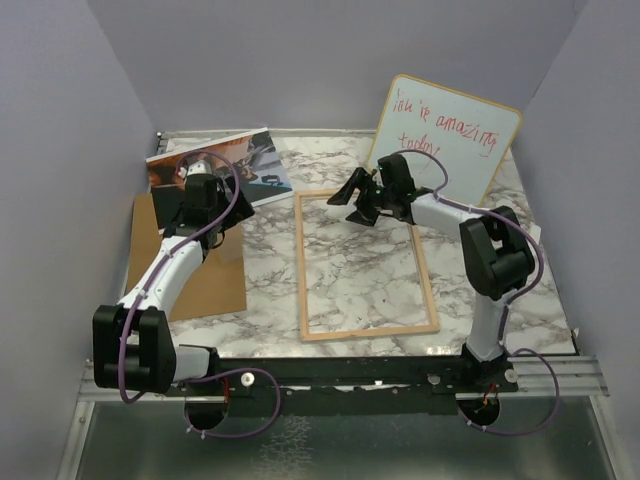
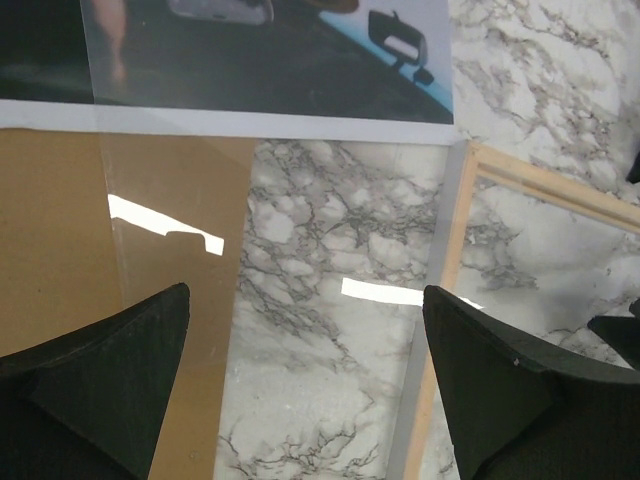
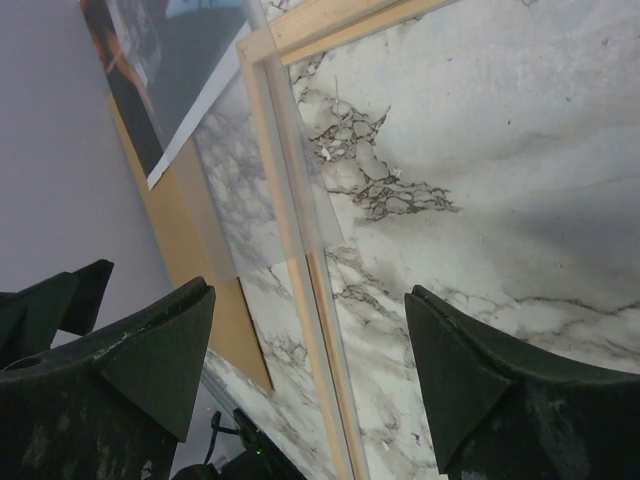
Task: Put the photo into the frame
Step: Move the photo frame item to the center of the board.
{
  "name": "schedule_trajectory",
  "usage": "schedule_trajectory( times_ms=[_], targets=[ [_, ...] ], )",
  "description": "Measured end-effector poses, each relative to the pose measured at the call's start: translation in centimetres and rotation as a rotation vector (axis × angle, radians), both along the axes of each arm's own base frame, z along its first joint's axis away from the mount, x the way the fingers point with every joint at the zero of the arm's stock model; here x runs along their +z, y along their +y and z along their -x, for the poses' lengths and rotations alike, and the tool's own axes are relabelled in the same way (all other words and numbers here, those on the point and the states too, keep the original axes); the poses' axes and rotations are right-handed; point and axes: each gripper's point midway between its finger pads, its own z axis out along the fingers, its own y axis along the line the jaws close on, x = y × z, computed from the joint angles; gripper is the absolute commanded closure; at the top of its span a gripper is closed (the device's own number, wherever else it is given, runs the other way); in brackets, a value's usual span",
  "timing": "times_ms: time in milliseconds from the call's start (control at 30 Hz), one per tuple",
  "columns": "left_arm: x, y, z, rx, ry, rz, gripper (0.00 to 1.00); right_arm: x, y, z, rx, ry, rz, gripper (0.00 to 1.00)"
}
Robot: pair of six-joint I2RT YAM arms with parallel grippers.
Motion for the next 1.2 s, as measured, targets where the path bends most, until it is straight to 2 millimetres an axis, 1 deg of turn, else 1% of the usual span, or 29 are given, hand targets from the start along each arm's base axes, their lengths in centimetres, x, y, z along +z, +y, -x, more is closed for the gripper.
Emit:
schedule_trajectory(
  times_ms=[100, 167, 300, 433, 533, 667, 767, 833, 900, 933, 1000, 1100, 1133, 1200],
  targets=[
    [-1.4, 0.1, 0.8, 0.011, 0.041, 0.002, 0.01, -1.2, 0.9, -1.1, 0.003, 0.011, -0.003, 0.18],
    [-1.9, 0.2, 1.1, 0.018, 0.058, 0.001, 0.01, -1.8, 1.5, -2.0, 0.006, 0.009, -0.006, 0.18],
    [-2.1, 0.5, 1.2, 0.036, 0.063, -0.003, 0.01, -3.2, 2.8, -4.1, 0.02, 0.0, -0.011, 0.18],
    [-2.1, 0.7, 1.2, 0.046, 0.064, -0.005, 0.01, -4.3, 4.0, -5.4, 0.07, -0.011, -0.025, 0.19],
    [-2.2, 0.8, 1.2, 0.057, 0.068, -0.009, 0.01, -4.7, 4.7, -5.2, 0.111, -0.017, -0.041, 0.2],
    [-2.4, 0.9, 1.1, 0.063, 0.077, -0.013, 0.01, -4.4, 6.2, -4.6, 0.168, -0.02, -0.08, 0.22],
    [-2.6, 0.9, 0.9, 0.066, 0.088, -0.014, 0.01, -4.2, 7.5, -4.6, 0.197, -0.025, -0.111, 0.27],
    [-2.6, 0.9, 0.7, 0.066, 0.095, -0.014, 0.01, -4.0, 8.1, -4.4, 0.213, -0.021, -0.131, 0.33],
    [-2.6, 0.9, 0.4, 0.067, 0.097, -0.015, 0.01, -3.9, 8.5, -4.4, 0.226, -0.017, -0.153, 0.43],
    [-2.5, 0.9, 0.3, 0.068, 0.098, -0.015, 0.01, -3.9, 8.6, -4.4, 0.231, -0.016, -0.16, 0.49],
    [-2.3, 0.9, 0.1, 0.068, 0.095, -0.015, 0.01, -3.8, 9.0, -4.2, 0.248, -0.011, -0.18, 0.66],
    [-2.0, 0.9, 0.0, 0.068, 0.09, -0.015, 0.01, -3.6, 9.3, -3.9, 0.269, -0.01, -0.204, 0.97],
    [-1.9, 0.9, 0.0, 0.068, 0.089, -0.015, 0.01, -3.4, 9.3, -3.9, 0.275, -0.012, -0.211, 0.99],
    [-1.8, 0.9, -0.1, 0.068, 0.088, -0.015, 0.01, -3.1, 9.5, -3.8, 0.286, -0.019, -0.227, 1.0]
  ],
)
